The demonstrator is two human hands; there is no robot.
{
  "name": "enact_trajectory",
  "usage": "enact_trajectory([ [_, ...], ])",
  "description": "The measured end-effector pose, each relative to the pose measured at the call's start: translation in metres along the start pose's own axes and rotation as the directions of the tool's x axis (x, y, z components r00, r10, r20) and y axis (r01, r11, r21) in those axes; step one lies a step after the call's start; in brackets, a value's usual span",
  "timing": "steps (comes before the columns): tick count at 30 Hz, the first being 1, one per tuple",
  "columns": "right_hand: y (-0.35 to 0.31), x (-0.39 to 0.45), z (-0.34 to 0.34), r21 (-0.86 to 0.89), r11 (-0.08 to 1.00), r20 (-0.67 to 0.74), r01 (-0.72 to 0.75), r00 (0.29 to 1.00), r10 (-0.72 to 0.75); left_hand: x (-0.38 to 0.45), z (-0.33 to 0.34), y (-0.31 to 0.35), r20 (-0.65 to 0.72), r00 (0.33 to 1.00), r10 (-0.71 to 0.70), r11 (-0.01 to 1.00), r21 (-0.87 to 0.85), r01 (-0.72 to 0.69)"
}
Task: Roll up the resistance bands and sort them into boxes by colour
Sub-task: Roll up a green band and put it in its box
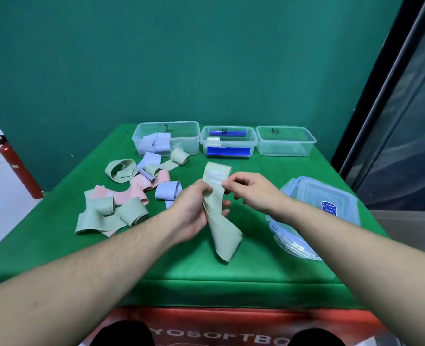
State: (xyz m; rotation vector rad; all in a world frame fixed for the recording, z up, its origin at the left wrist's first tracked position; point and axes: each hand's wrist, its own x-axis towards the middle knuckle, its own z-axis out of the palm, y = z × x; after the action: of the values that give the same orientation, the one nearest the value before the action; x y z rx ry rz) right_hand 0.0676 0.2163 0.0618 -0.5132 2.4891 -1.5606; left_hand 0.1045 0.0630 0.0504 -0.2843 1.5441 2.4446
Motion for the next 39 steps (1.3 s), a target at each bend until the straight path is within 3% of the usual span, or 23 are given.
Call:
enact_trajectory([
  [3, -0.001, -0.006, -0.004, 0.064, 0.998, -0.015, -0.025, 1.0, 0.026, -0.002, 0.004, -0.004, 0.039, 0.999, 0.031, 0.999, 0.023, -0.032],
  [7, 0.002, 0.001, -0.009, 0.194, 0.978, -0.038, -0.074, 0.996, 0.083, 0.016, 0.0, -0.008, -0.078, 0.985, 0.155, 0.958, 0.257, -0.13],
  [11, 0.022, 0.016, 0.001, 0.279, 0.947, -0.026, -0.157, 0.985, 0.171, 0.039, -0.011, -0.017, -0.18, 0.975, 0.129, 0.974, 0.208, -0.091],
  [16, 0.051, 0.036, 0.018, 0.178, 0.965, -0.023, -0.193, 0.98, 0.2, 0.063, -0.015, -0.029, -0.194, 0.981, 0.005, 1.0, 0.03, 0.0],
  [19, 0.059, 0.052, 0.02, 0.14, 0.962, -0.05, -0.232, 0.969, 0.241, 0.083, -0.019, -0.031, -0.245, 0.967, 0.065, 0.98, 0.197, -0.016],
  [23, 0.069, 0.081, 0.017, 0.055, 0.968, -0.09, -0.245, 0.964, 0.249, 0.119, -0.023, -0.025, -0.252, 0.948, 0.194, 0.871, 0.488, -0.049],
  [28, 0.074, 0.111, 0.011, 0.047, 0.958, -0.179, -0.285, 0.941, 0.288, 0.135, -0.026, -0.023, -0.235, 0.934, 0.27, 0.754, 0.655, -0.053],
  [33, 0.084, 0.11, 0.009, -0.05, 0.948, -0.248, -0.314, 0.924, 0.292, 0.121, -0.032, -0.035, -0.072, 0.937, 0.342, 0.626, 0.761, -0.17],
  [34, 0.085, 0.106, 0.009, -0.068, 0.947, -0.253, -0.313, 0.924, 0.287, 0.116, -0.033, -0.038, -0.016, 0.938, 0.345, 0.568, 0.799, -0.195],
  [37, 0.083, 0.093, 0.01, -0.107, 0.941, -0.236, -0.322, 0.927, 0.291, 0.097, -0.034, -0.046, 0.166, 0.901, 0.401, 0.252, 0.925, -0.282],
  [39, 0.08, 0.082, 0.011, -0.098, 0.941, -0.193, -0.323, 0.934, 0.301, 0.081, -0.033, -0.045, 0.204, 0.886, 0.417, 0.169, 0.94, -0.296],
])
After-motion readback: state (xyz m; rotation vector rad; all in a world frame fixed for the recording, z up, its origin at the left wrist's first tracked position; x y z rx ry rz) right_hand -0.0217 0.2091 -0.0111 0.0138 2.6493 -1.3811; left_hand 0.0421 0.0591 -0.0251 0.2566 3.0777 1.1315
